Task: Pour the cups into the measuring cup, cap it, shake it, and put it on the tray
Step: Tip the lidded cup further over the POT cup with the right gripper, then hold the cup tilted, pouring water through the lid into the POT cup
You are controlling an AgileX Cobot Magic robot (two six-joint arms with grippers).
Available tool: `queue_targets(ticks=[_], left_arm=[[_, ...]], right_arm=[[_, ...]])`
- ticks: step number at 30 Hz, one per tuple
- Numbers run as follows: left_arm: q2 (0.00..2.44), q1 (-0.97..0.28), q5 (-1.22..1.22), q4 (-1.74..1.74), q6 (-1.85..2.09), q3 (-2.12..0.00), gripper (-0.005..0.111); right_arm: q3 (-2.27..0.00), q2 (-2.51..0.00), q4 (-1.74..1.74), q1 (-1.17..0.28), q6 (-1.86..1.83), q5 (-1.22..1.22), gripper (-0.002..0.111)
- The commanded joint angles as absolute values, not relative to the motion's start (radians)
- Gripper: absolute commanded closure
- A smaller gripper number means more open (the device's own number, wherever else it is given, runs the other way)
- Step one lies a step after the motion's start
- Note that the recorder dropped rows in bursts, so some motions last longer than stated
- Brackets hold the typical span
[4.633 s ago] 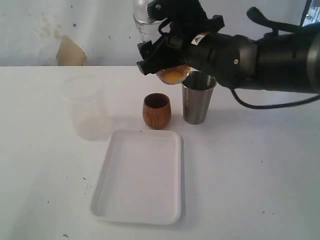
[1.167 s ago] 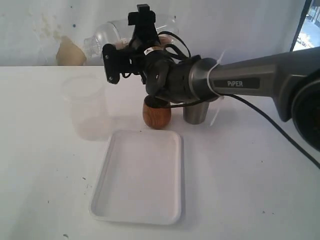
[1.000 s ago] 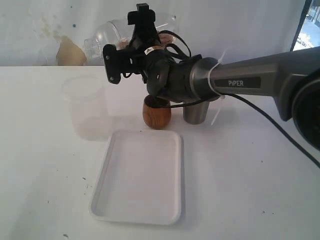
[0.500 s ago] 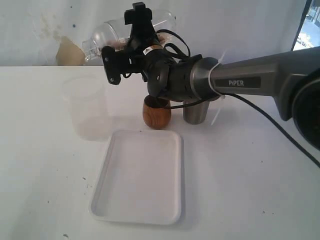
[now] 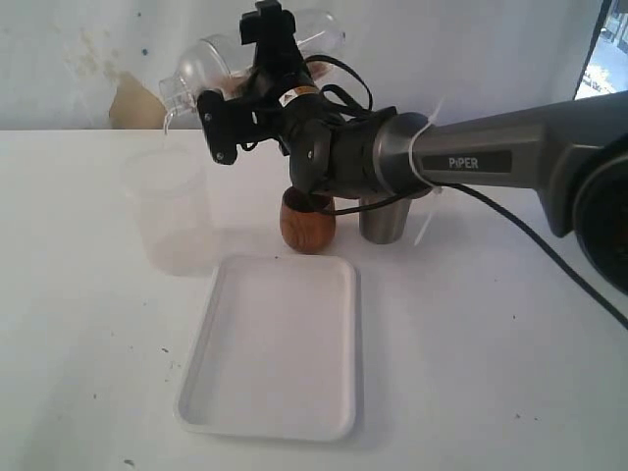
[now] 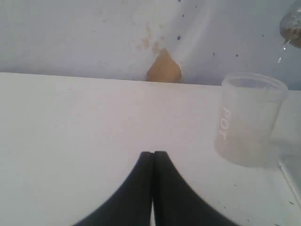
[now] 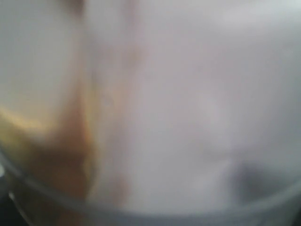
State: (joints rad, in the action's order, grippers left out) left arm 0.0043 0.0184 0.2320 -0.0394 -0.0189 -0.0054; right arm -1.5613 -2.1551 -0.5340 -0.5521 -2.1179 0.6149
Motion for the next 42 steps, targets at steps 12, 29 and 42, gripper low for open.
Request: queue_targets(ticks=[12, 29, 42], left_arm=[[0.0, 0.018, 0.233, -0.038, -0.019, 0.0, 0.107], [0.0, 0.018, 0.233, -0.038, -0.019, 0.0, 0.107], [0.0, 0.018, 0.233, -0.038, -0.019, 0.0, 0.107]], right_arm=[[-1.574, -2.138, -0.448, -0.547, -2.132, 0.711, 0.108], [-1.574, -2.14, -0.462, -0.518, -2.132, 0.704, 0.108], [-1.574, -2.177, -0.453, -0.511, -2.132, 0.712, 0.108]])
